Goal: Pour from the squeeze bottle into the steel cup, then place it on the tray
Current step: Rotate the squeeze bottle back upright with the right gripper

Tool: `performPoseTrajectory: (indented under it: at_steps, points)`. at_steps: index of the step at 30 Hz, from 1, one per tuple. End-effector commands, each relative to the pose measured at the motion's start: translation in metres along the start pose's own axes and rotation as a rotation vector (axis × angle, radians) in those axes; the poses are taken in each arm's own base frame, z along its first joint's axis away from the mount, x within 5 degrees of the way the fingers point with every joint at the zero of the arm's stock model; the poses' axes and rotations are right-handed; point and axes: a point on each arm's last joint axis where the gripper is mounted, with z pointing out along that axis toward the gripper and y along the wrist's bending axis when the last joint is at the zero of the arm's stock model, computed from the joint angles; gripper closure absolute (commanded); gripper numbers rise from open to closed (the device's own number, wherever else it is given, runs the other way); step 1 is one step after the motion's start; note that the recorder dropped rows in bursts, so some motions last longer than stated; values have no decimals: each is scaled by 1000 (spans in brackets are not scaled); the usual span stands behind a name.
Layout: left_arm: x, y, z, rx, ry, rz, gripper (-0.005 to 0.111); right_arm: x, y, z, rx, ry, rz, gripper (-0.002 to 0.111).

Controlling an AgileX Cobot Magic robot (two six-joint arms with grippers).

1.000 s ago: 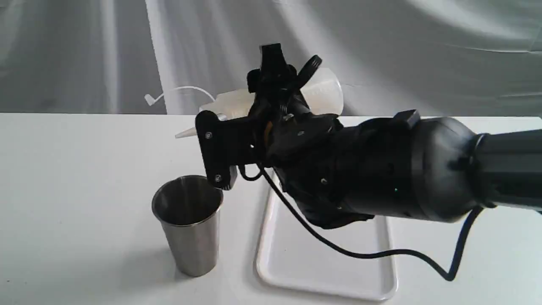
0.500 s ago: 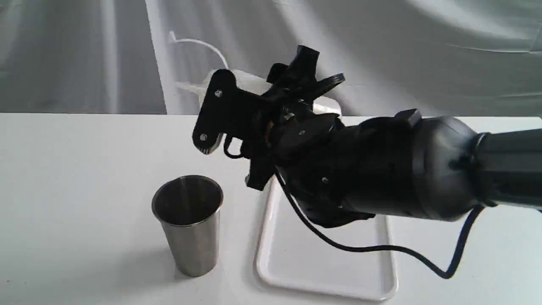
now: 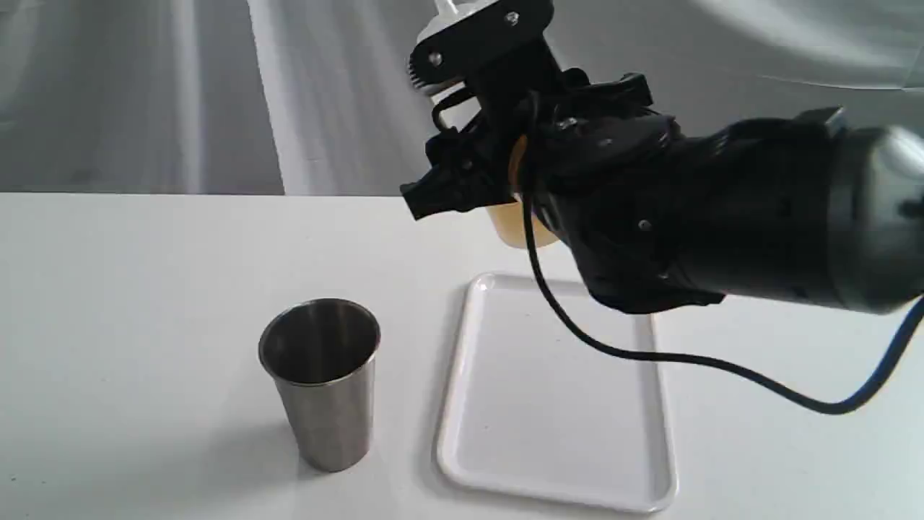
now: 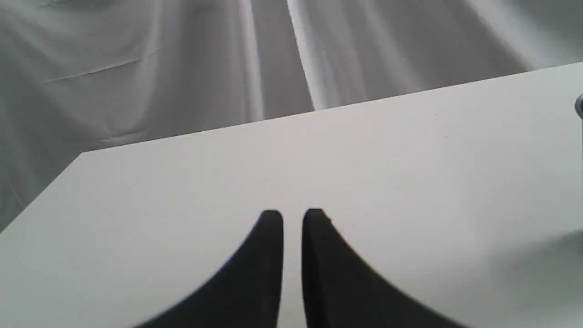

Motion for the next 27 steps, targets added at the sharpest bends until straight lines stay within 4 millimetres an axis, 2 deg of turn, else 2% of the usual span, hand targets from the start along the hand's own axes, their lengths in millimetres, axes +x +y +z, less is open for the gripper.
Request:
performPoseTrajectory:
  at_steps: [1, 8, 16, 23, 27]
  points:
    - [0, 0, 0, -2, -10, -8, 98, -2, -13, -1, -6, 13, 118, 108]
    - [0, 0, 0, -2, -10, -8, 98, 8, -31, 10, -65, 86, 221, 108]
    - [0, 0, 0, -2, -10, -6, 98, 16, -47, 19, -180, 121, 202, 108]
    - [0, 0, 0, -2, -10, -8, 98, 12, -48, 21, -348, -13, 125, 108]
    - [0, 0, 0, -2, -10, -8, 98, 27, -41, 17, -402, -119, 127, 108]
